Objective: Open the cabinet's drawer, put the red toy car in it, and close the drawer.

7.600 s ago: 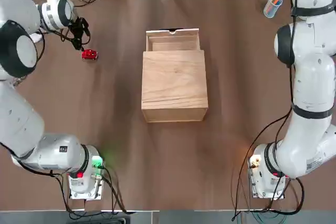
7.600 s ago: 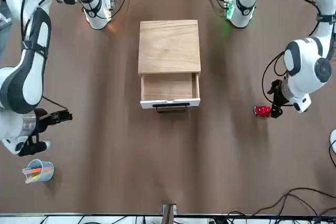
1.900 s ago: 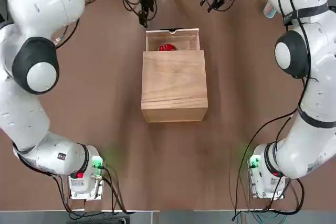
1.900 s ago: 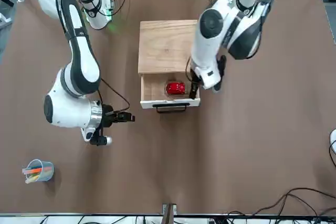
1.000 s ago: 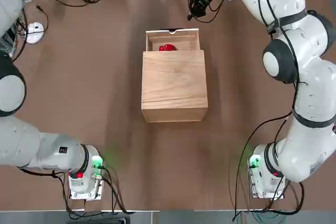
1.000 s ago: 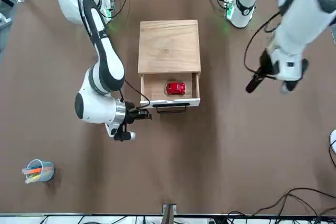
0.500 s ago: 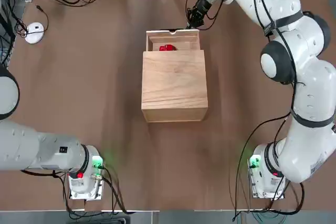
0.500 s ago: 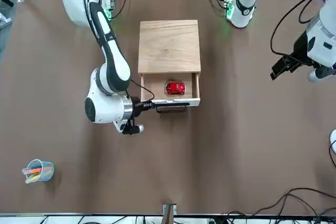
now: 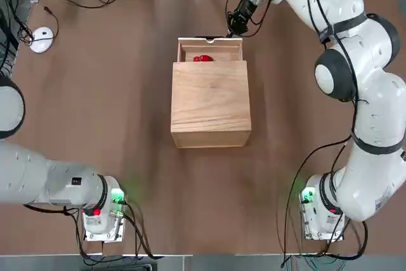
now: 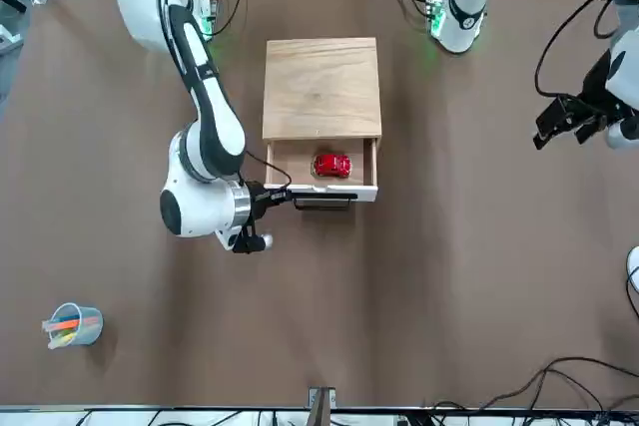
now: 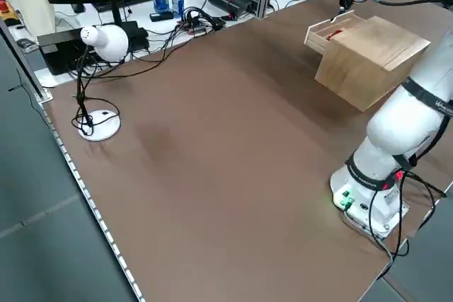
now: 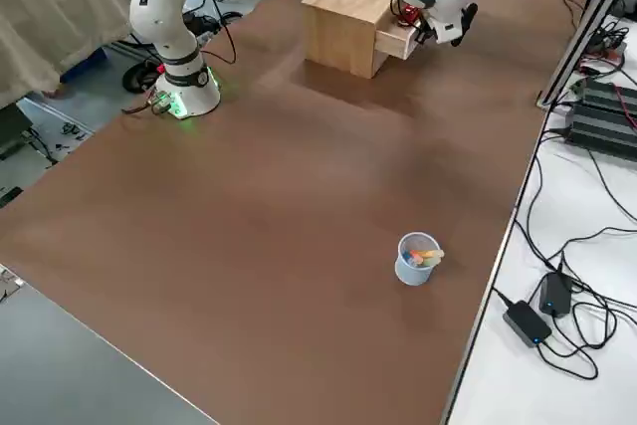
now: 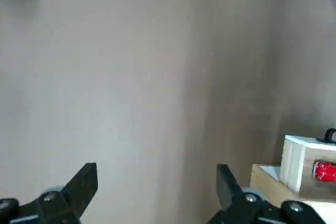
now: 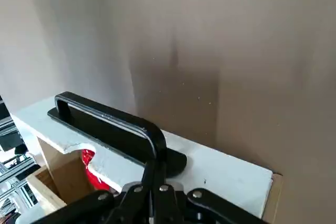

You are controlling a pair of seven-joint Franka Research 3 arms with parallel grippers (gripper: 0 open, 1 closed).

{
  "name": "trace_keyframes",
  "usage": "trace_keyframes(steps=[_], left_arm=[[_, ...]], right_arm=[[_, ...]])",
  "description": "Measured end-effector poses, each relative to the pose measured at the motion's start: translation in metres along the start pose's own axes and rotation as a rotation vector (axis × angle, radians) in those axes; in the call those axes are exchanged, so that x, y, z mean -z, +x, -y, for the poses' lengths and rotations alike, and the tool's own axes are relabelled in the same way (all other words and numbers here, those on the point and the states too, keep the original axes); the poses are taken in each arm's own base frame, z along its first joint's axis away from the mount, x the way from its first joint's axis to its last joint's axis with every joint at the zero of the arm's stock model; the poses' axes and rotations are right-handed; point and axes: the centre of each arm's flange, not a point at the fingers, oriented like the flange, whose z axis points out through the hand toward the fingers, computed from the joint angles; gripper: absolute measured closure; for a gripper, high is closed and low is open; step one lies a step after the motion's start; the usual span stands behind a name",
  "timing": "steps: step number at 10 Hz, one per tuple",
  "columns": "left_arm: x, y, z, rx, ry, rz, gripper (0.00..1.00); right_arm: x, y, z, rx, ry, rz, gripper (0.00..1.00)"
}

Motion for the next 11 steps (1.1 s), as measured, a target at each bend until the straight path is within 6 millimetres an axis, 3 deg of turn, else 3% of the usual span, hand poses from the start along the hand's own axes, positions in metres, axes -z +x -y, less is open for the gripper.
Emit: trace_keyframes(steps=[11], left_arm=[[-0.016, -0.001, 0.003, -0.038, 0.01, 0.083, 0.0]], right_arm=[[-0.043, -0.045, 0.004, 0.013, -0.034, 0.365, 0.99]])
